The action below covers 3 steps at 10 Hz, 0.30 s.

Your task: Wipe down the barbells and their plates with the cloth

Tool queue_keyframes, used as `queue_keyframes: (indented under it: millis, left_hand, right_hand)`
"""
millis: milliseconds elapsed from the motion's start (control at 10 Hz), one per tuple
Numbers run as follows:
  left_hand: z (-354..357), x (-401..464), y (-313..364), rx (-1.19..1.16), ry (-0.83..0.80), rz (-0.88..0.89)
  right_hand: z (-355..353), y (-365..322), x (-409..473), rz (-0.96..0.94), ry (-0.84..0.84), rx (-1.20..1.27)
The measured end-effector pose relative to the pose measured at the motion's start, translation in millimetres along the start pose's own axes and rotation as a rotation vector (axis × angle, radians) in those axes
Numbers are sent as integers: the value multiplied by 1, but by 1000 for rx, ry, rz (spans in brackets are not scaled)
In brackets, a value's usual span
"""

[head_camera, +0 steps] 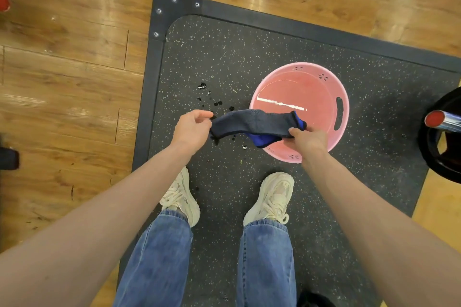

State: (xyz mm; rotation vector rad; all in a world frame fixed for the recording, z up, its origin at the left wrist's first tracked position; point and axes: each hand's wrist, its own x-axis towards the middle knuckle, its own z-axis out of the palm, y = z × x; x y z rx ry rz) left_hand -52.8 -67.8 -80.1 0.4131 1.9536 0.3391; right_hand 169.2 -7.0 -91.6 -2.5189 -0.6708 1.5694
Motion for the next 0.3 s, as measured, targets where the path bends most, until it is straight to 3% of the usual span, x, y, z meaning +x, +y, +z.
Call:
queue_keyframes:
  millis: [300]
  left_hand:
    - [-21,-11,15,222,-44,86]
  right_hand:
    - [3,-29,-32,-323,-35,-464]
